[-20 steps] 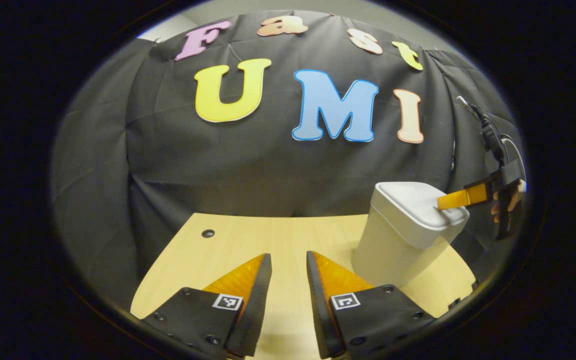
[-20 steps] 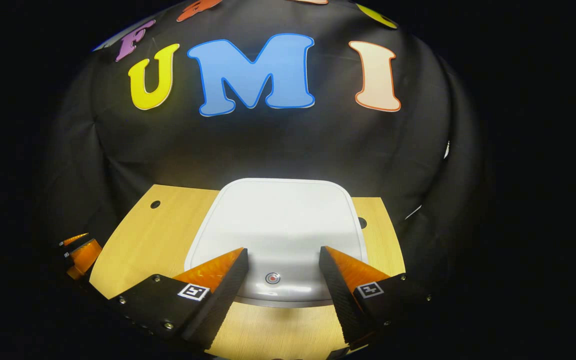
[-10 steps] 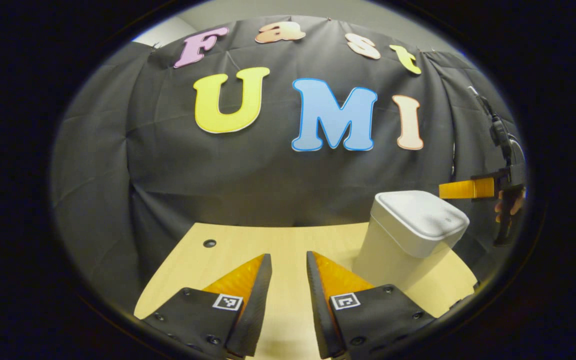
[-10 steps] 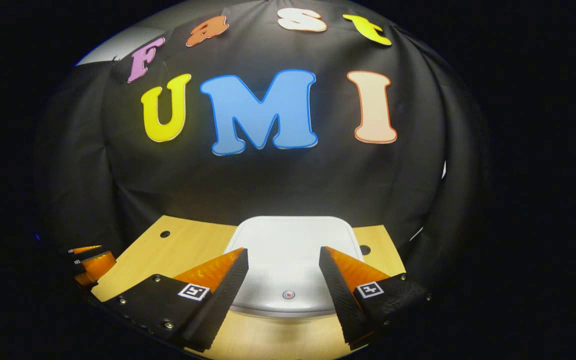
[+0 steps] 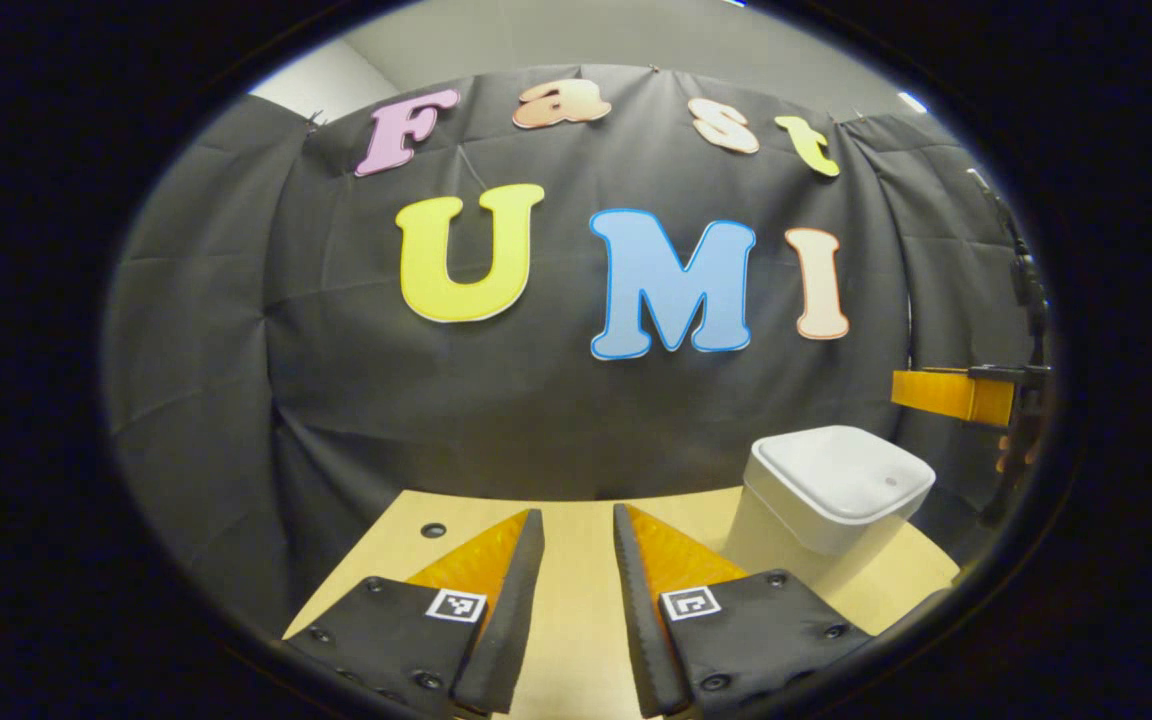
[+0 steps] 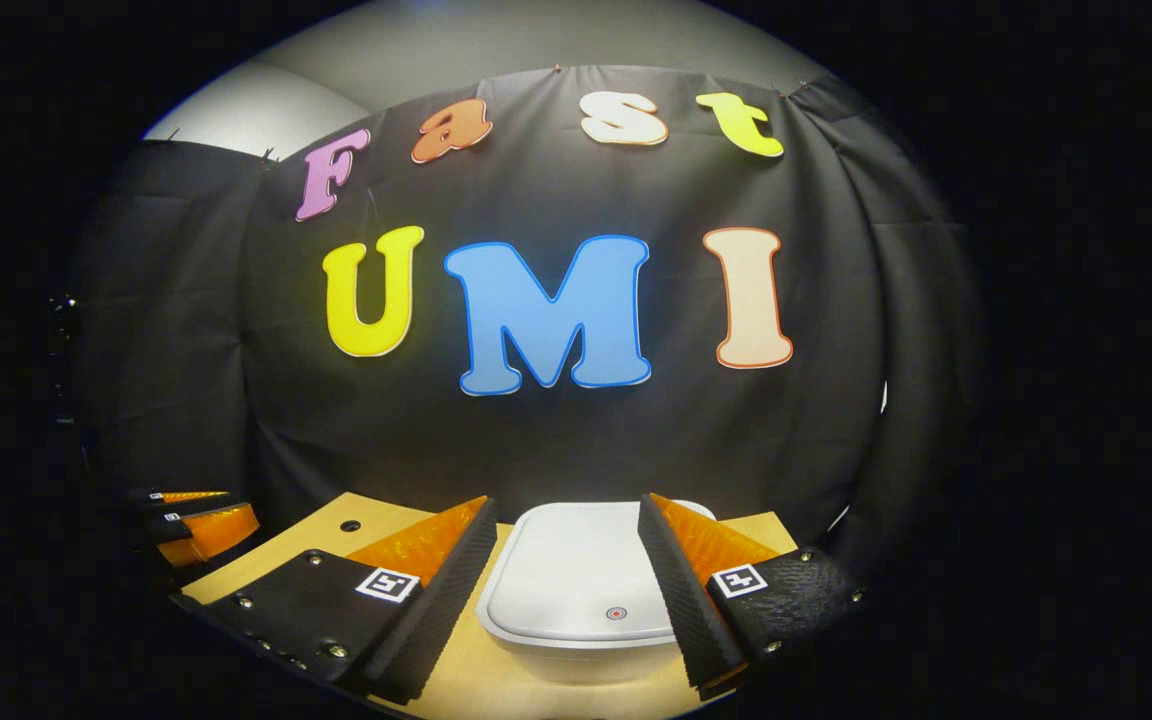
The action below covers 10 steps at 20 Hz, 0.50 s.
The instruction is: Press the lid of the desktop garbage bin to open it, pick up the crumpled paper on the desktop and throw it into the bin, then pick up the pop can on the desktop and drop it into the bin, and finally close the garbage bin lid.
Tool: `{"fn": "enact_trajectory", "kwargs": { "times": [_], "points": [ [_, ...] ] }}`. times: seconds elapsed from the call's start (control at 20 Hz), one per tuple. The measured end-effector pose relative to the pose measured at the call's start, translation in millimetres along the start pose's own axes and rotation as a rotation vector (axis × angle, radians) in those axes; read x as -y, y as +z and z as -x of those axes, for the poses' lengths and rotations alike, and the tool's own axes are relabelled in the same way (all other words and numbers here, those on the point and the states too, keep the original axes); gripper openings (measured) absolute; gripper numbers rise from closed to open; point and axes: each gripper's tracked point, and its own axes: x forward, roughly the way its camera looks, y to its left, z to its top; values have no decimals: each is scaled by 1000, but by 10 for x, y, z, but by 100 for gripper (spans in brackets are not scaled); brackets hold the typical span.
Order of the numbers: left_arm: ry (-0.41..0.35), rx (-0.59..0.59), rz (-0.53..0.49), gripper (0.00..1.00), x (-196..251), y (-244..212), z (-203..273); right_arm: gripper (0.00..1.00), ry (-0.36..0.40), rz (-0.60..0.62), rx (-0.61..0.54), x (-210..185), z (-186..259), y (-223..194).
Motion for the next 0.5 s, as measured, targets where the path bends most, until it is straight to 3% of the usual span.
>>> {"fn": "enact_trajectory", "kwargs": {
  "times": [0.5],
  "points": [
    [4,180,-69,48,119,662,282,91,-64,8,134,-6,313,133]
  ]
}}
